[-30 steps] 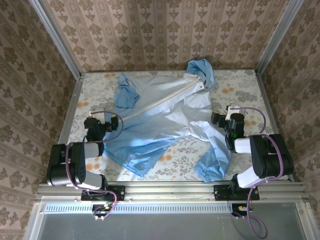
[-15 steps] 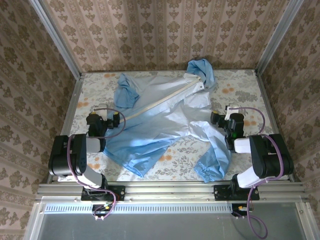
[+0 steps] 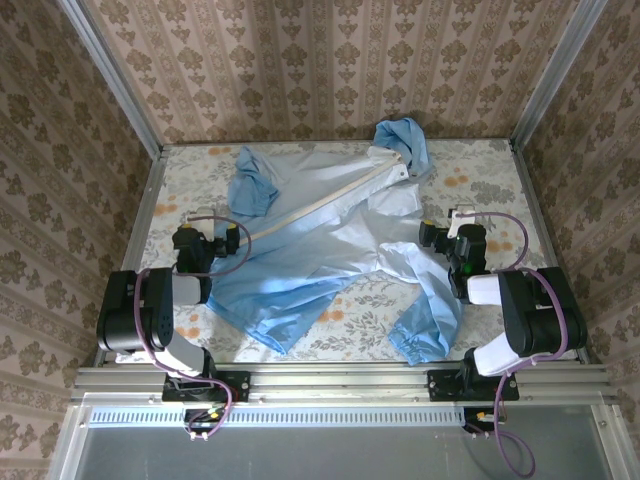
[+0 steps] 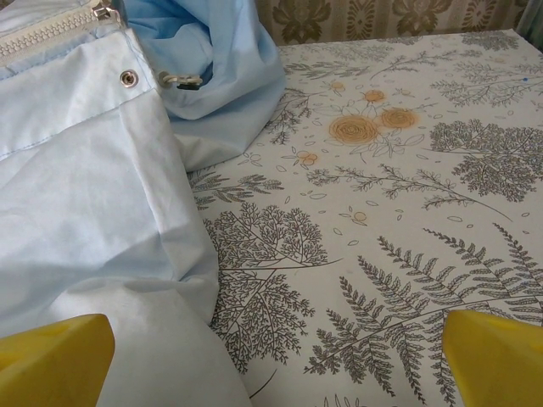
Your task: Zip up the jacket
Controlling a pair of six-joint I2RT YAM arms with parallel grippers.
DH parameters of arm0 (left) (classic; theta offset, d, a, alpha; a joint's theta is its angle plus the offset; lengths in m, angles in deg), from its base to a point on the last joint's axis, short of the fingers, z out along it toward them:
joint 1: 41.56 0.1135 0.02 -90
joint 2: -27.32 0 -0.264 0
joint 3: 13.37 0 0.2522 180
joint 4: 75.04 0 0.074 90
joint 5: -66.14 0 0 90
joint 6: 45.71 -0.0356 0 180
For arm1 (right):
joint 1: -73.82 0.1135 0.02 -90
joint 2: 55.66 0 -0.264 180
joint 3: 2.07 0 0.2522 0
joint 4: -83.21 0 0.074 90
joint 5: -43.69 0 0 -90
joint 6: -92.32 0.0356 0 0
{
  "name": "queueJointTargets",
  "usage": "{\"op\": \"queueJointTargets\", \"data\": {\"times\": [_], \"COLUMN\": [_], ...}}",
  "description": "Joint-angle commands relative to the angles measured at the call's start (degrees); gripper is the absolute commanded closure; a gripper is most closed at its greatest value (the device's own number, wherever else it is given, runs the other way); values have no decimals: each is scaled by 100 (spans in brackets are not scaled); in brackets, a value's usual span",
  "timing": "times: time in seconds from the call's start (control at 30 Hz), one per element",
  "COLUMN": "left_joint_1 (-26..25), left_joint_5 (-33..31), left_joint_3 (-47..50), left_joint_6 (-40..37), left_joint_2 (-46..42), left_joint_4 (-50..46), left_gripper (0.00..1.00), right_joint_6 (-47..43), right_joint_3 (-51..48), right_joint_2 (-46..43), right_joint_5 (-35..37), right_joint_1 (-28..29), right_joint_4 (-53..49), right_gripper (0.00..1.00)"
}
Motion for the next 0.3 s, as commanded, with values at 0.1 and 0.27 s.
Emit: {"op": "queueJointTargets", "data": {"times": [0.1, 0.27], "left_joint_1": [12, 12], "left_joint_5": [-42, -32], "left_joint_3": [-99, -107], "left_joint_6": [-73, -73], "left_joint_2": [31, 29], "left_joint_4": [-50, -54], "left_gripper": [0, 0], "right_joint_6": [-302, -298], "right_joint_3": [145, 139], "right_joint_2": [84, 69], "right_joint_5": [167, 109], "right_joint_1": [155, 146], "right_joint_4": [-6, -12], "right_gripper": [0, 0]}}
